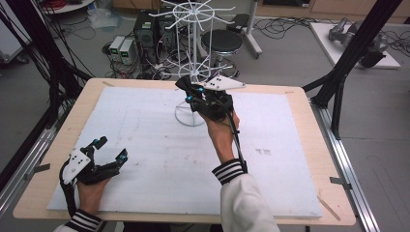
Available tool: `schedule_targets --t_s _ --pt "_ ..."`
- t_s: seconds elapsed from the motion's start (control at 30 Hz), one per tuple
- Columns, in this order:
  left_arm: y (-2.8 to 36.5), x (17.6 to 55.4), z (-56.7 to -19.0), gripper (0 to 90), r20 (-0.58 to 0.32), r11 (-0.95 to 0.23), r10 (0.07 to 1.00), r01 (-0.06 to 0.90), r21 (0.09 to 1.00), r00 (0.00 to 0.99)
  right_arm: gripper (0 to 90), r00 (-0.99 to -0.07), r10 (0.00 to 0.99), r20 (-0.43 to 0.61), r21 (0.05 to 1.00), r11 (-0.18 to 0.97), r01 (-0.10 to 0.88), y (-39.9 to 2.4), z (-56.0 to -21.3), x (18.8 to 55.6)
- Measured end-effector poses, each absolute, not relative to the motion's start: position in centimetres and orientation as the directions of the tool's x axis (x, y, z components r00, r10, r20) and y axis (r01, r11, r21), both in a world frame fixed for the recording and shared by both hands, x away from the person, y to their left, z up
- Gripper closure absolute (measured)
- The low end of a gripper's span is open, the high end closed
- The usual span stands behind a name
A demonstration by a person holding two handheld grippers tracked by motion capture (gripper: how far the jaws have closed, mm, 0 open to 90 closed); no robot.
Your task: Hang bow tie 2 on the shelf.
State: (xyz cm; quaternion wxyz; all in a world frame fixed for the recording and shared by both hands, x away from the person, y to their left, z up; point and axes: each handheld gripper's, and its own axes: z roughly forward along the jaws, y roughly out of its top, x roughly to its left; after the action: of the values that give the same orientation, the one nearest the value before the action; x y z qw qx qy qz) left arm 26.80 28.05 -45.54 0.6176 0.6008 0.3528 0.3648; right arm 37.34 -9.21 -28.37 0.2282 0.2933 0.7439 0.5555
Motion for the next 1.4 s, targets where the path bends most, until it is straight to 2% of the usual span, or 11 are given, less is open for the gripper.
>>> schedule_targets --t_s 0.63,1.07,1.4 --pt "28.1 26.8 -45.5 13.9 0.007 0.009 0.875 -0.03 1.0 0.485 75.7 -0.716 0.696 -0.059 0.939 0.281 0.196 -8.5 -29.8 37.0" --pt "28.1 26.8 -45.5 13.9 0.005 0.01 0.875 -0.029 1.0 0.485 75.6 -0.71 0.703 -0.045 0.934 0.282 0.22 -8.9 -30.8 37.1" --pt "28.1 26.8 -45.5 13.9 0.004 0.011 0.875 -0.03 0.999 0.484 75.5 -0.697 0.717 0.008 0.92 0.269 0.287 -9.4 -31.9 37.7"
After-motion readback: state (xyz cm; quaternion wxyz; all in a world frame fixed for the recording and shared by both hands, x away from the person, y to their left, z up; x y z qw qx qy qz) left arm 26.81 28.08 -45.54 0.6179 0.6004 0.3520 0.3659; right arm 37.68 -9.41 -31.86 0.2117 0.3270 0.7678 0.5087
